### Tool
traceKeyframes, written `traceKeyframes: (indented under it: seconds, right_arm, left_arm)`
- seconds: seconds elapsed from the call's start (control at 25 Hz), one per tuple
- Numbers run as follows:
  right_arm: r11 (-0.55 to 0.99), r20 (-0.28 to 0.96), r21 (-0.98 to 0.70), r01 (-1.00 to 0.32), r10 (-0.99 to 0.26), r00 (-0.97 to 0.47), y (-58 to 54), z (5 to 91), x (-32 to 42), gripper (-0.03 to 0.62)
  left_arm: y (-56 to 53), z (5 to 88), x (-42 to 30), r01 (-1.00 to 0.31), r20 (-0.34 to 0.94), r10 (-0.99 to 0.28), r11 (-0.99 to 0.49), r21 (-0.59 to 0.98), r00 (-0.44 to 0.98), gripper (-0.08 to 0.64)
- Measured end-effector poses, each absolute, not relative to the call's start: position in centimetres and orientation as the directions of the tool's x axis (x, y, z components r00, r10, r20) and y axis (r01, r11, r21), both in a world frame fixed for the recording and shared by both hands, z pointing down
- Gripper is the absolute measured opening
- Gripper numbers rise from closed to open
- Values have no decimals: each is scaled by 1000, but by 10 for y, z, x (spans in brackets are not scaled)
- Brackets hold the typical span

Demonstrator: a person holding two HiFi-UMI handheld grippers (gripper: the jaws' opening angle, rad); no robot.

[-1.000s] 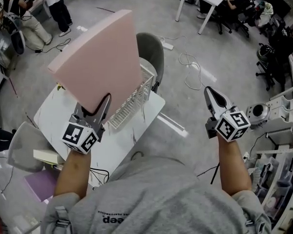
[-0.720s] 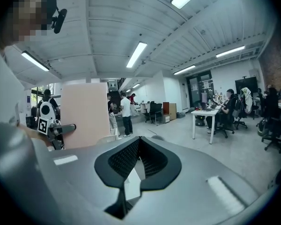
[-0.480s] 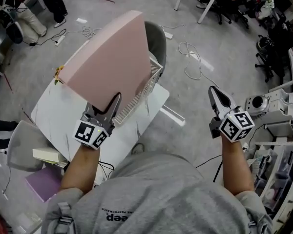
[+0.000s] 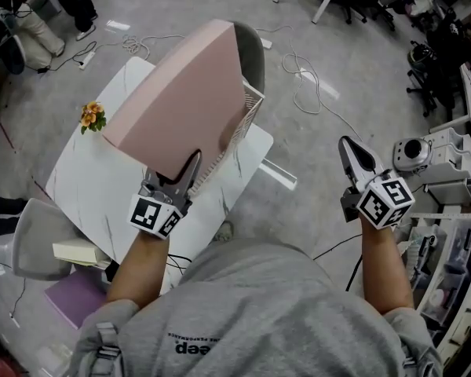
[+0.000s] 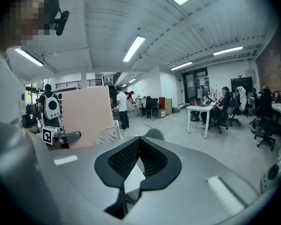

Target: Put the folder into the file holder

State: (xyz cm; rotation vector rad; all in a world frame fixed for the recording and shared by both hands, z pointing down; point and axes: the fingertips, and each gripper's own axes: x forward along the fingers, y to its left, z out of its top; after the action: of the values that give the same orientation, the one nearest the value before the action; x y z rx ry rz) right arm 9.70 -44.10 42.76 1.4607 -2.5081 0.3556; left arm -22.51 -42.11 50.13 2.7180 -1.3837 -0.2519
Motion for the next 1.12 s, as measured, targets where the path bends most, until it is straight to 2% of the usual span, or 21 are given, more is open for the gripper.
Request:
traceKeyframes:
  seconds: [0.24,0.88,1.12]
  right_arm:
    - [470,324,-105,-876,-817,-477,-433,436,99,5]
    - [470,322,-127,-874,-814,-484,-431,445,99,5]
    - [471,321,-133,-872,-812,-488,-431,447,102,5]
  left_arm:
    - [-422,511,-224,-788,-120,-800,-600,139,588,213]
    - [-424,547,-210,-790,-46,-798,-602,118,601,227]
    - [-421,586,-204,-787,76,-784,-609,99,617,259]
